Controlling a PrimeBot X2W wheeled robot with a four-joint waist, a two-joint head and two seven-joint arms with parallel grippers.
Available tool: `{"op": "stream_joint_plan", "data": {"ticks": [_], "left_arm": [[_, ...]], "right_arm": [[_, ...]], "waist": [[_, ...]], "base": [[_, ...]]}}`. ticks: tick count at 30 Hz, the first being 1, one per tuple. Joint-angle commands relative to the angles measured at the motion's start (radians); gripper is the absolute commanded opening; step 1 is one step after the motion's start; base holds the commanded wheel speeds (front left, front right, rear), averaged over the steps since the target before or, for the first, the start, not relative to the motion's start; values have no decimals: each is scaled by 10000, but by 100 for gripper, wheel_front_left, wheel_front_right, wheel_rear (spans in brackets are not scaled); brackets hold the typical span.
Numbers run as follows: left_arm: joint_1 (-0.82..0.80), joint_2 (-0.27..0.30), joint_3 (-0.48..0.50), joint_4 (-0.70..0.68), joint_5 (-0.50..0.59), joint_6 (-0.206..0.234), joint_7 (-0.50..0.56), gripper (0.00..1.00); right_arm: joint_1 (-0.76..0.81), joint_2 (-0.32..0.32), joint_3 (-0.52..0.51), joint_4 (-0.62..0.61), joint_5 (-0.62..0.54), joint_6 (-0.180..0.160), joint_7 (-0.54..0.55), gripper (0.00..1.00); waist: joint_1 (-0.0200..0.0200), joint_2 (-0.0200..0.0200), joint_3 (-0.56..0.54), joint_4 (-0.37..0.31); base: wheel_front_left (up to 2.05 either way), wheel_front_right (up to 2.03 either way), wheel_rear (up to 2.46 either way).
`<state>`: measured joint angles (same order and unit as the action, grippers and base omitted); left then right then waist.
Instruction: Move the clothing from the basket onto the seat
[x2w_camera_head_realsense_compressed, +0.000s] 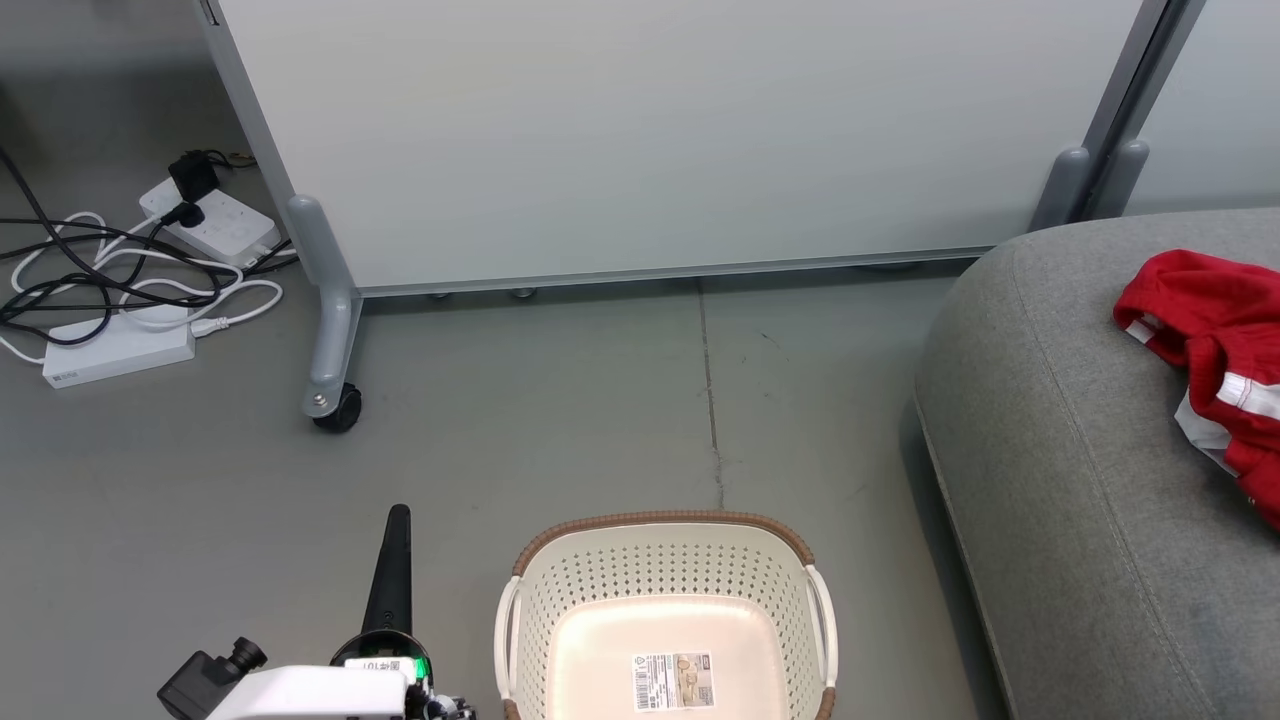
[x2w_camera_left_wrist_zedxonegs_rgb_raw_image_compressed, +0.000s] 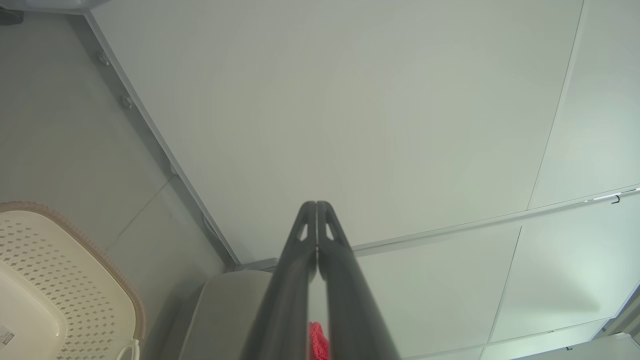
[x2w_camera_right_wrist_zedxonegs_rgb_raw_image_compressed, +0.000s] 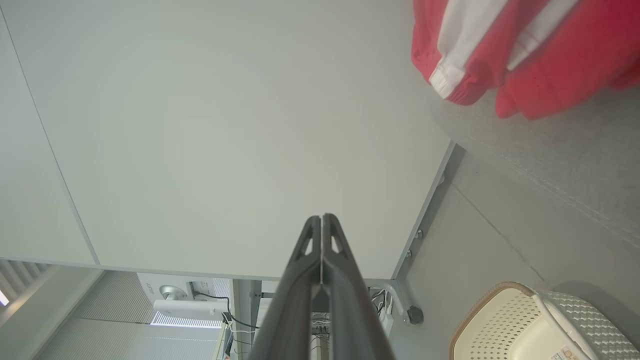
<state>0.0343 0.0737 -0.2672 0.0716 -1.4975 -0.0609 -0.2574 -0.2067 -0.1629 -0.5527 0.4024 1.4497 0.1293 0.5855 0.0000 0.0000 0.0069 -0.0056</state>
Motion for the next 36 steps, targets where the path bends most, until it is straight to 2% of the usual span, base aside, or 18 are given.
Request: {"op": "stream_joint_plan", "data": {"ticks": [1, 20, 36], "left_arm": [[-197, -5, 71, -66, -158, -111, -37, 0], [-225, -245, 129, -95, -1260, -447, -59, 0], [-221, -242, 127, -93, -1238, -435, -59, 0]], "right_arm": [[-137, -117, -129, 27, 212, 21, 131, 0], [-334, -208, -755, 311, 1396, 25, 911, 0], [-349, -173, -768, 302, 1317, 25, 923, 0]], "waist": [[0, 0, -2, 4], [0, 0, -38, 66], [0, 0, -38, 67]], "base": [[0, 0, 0], [0, 0, 0], [0, 0, 0]]}}
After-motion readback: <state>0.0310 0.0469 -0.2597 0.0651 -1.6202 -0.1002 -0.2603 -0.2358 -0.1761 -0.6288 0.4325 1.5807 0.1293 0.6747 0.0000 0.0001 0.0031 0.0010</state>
